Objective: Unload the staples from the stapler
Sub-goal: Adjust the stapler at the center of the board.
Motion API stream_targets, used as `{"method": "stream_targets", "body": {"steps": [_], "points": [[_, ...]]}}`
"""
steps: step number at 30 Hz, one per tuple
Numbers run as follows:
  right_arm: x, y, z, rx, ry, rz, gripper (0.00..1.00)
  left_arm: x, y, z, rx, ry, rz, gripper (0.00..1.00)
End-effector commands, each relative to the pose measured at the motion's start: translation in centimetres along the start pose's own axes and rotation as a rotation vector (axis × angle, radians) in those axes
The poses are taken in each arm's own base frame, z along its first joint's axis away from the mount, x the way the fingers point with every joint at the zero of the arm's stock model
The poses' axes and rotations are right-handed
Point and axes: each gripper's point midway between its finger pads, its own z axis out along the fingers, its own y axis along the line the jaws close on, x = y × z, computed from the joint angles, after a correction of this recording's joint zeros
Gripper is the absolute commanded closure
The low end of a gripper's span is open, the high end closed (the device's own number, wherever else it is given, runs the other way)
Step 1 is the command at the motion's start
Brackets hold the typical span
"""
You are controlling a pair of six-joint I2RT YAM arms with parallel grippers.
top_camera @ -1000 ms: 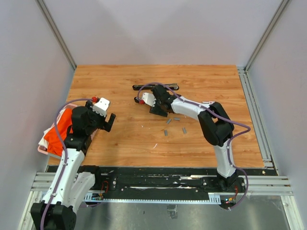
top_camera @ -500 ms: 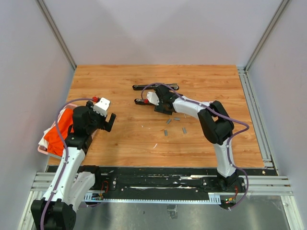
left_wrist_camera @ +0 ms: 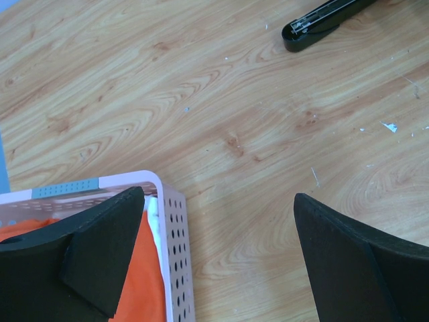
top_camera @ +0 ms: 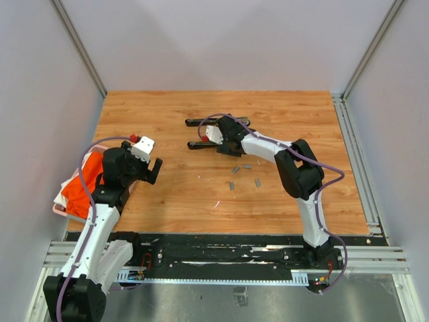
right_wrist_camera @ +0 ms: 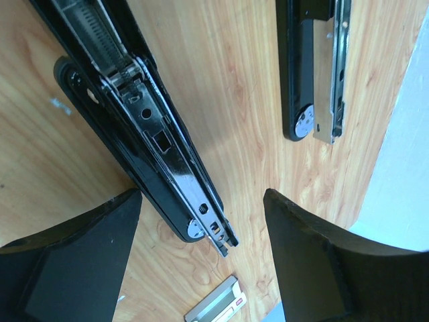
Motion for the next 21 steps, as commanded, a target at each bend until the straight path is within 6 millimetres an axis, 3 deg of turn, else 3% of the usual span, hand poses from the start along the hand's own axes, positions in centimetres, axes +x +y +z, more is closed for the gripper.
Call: {"method": "stream_targets", "body": {"steps": [1,5,10,16,21], "points": [[-0.7,0.4,1.3,-0.013,0.005,-0.023,0.24,-0.1,0.3,0.3,-0.014,-0.01,-0.005,0.02],[-1.1,0.4,1.6,-0.018,0.004,-0.022,0.24,-0.1,0.3,0.3,-0.014,-0.011,-0.005,0.02],[-1.6,0.3,0.5,-0.026,-0.015,-0.007,0.24,0.0,0.2,0.3,-0.009,-0.009,-0.004,0.02],[-1.1,-2.0,-4.0,-0.025,-0.072,0.109,0.24,-0.1,0.3,0.3,-0.01,-0.011,-0.004,0.02],[1.7,-4.6,-8.0,-0.034,-0.092,0.271,0.24,-0.2,0.1,0.2,-0.004,-0.015,-0.004,0.02]]}}
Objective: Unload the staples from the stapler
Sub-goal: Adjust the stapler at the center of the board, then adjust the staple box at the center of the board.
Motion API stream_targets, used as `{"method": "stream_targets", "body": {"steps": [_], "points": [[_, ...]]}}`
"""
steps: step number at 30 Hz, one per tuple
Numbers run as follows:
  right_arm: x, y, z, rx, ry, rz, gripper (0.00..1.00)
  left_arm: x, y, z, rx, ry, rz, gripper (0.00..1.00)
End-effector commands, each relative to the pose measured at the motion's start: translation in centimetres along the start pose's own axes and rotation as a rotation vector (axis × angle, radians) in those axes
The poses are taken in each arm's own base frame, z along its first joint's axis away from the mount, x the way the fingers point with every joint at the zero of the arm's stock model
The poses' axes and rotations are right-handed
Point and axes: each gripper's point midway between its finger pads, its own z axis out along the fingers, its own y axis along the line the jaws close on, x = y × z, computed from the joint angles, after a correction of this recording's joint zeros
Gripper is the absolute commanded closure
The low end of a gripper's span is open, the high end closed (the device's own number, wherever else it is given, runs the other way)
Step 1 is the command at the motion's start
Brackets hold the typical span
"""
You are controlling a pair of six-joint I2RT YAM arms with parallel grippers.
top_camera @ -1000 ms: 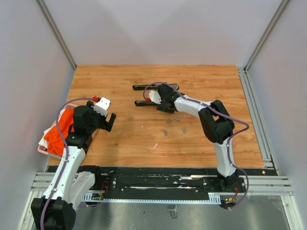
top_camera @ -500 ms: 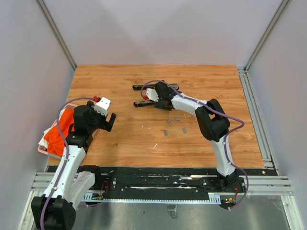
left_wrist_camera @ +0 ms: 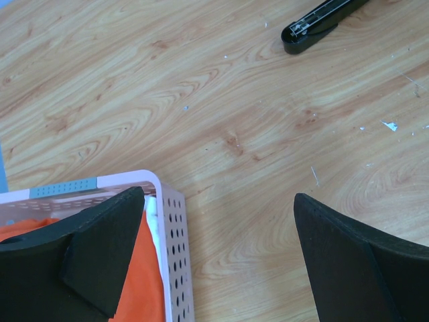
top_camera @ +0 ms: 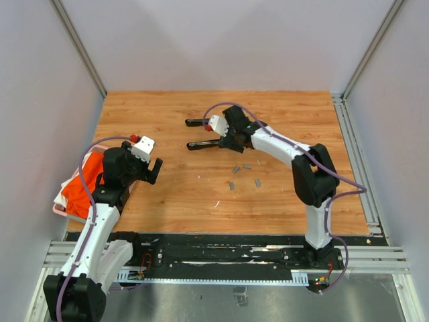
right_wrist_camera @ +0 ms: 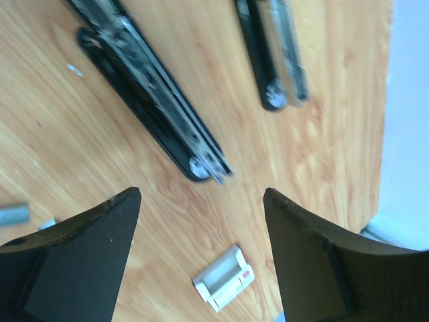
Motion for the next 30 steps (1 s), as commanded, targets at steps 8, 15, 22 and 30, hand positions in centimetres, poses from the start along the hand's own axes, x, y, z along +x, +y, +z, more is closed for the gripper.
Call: {"method": "stream_targets", "body": {"steps": [8,15,22,30], "points": [[10.5,-6.9,-5.6,-0.007,0.045,0.427,0.24,-0.4,0.0,0.0,0.001,-0.025,-0.005,0.02],[18.2,-11.7,-3.3,0.096,0.193,0.487,0.24,-0.5,-0.1,0.0,0.009,-0.027,-0.005,0.02],[21.0,-12.8,0.5,0.114,0.298,0.468,0.25,-0.5,-0.1,0.0,0.007,-0.029,-0.003,0.02],[22.0,-12.8,2.9,0.108,0.362,0.444,0.25,-0.5,-0.1,0.0,0.006,-0.028,-0.003,0.02]]}}
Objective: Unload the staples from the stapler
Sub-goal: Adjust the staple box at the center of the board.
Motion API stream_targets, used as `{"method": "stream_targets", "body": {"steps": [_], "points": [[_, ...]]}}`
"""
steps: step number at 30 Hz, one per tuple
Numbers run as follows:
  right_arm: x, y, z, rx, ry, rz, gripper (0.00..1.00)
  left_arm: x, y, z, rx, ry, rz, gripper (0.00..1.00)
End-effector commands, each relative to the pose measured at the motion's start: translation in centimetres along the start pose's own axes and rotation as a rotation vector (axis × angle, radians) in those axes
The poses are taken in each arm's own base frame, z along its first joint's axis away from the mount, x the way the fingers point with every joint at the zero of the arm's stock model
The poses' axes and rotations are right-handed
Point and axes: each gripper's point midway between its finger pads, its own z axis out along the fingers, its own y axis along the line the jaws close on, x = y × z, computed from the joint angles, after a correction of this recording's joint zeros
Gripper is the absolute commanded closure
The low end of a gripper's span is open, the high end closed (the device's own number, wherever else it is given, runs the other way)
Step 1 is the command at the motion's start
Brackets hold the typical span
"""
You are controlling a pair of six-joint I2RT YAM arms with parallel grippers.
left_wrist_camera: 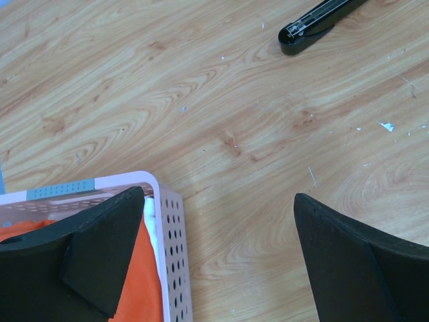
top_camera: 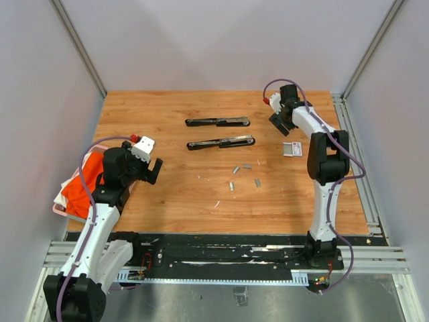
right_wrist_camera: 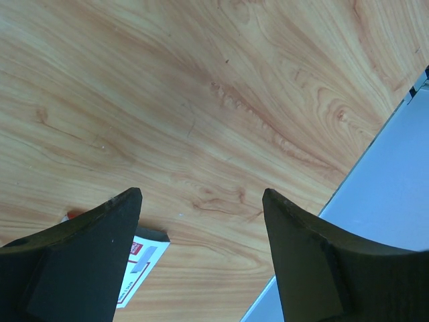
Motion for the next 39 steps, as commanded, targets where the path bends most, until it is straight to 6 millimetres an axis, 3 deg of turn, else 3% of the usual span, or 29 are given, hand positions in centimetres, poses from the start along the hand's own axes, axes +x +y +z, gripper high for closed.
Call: {"method": "stream_targets", "body": {"steps": [1,20,24,33,39], "points": [[0.6,-0.9,0.3,0.03,0.052,-0.029,0.25,-0.3,0.0,0.0,0.001,-0.024,0.0,0.02],[2.7,3.7,0.3,-0.081,0.09,-0.103,0.25,-0.2,-0.1,0.1,0.009,-0.023,-0.002,0.02],[2.4,4.3,-0.1,-0.104,0.072,-0.105,0.25,-0.3,-0.1,0.0,0.008,-0.024,-0.002,0.02],[1.0,7.7,-2.2,-0.19,0.009,-0.151,0.25,-0.3,-0.2,0.1,0.013,-0.024,-0.002,0.02],[-0.9,7.3,-4.6,-0.163,-0.049,-0.168,0.25,-0.3,-0.1,0.0,0.01,-0.024,-0.002,0.02]]}}
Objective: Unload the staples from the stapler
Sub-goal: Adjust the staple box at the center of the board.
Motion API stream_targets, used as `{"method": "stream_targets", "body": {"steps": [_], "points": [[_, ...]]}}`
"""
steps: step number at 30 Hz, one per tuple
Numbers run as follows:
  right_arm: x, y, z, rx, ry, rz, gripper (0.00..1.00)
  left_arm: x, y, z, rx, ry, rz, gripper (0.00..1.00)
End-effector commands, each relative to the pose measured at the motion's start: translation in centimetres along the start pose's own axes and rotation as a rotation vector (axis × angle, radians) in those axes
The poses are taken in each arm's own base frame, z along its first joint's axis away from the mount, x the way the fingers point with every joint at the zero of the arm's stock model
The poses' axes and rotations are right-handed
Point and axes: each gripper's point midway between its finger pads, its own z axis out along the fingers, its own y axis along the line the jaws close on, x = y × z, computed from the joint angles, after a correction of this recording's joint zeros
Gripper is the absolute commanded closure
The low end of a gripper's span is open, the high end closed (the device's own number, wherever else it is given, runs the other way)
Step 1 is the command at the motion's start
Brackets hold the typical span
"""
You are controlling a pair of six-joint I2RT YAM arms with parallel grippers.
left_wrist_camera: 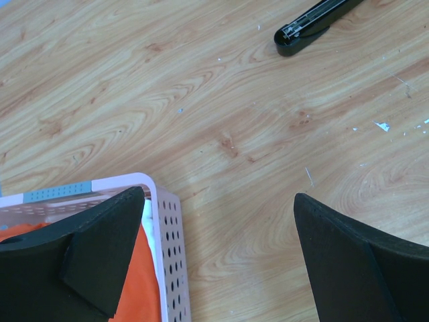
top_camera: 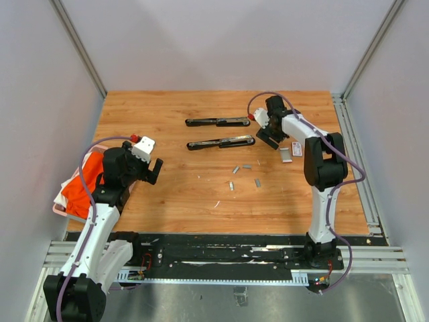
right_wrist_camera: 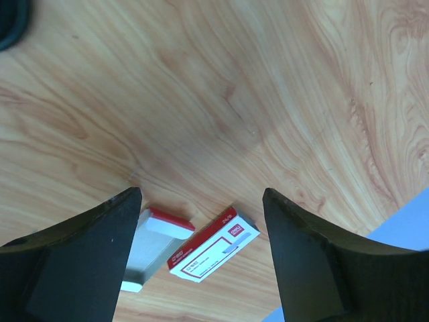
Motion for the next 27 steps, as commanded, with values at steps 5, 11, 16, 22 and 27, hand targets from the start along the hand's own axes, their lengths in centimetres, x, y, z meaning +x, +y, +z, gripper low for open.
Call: {"method": "stream_targets", "body": {"steps": [5,11,16,22,27], "points": [[-3.4,-0.2,-7.9,0.01,-0.188,-0.053,0.25,-0.3,0.1,0.0,-0.002,-0.021,0.0,0.02],[-4.5,4.4,-11.3,-0.153,-0.356,-0.194,0.31,-0.3,0.0,0.0,0.002,-0.022,0.001,0.02],[-4.3,9.7,-12.3,-0.371,-0.428,-0.321,0.38,-0.4,0.0,-0.2,0.001,-0.028,0.001,0.02],[-4.5,13.1,-11.4,-0.516,-0.406,-0.373,0.53,-0.5,0.0,-0.2,0.003,-0.029,0.002,0.02],[-5.1,15.3,-10.6,-0.625,-0.397,-0.382,0.6,-0.4,-0.1,-0.2,0.003,-0.027,0.003,0.02]]}}
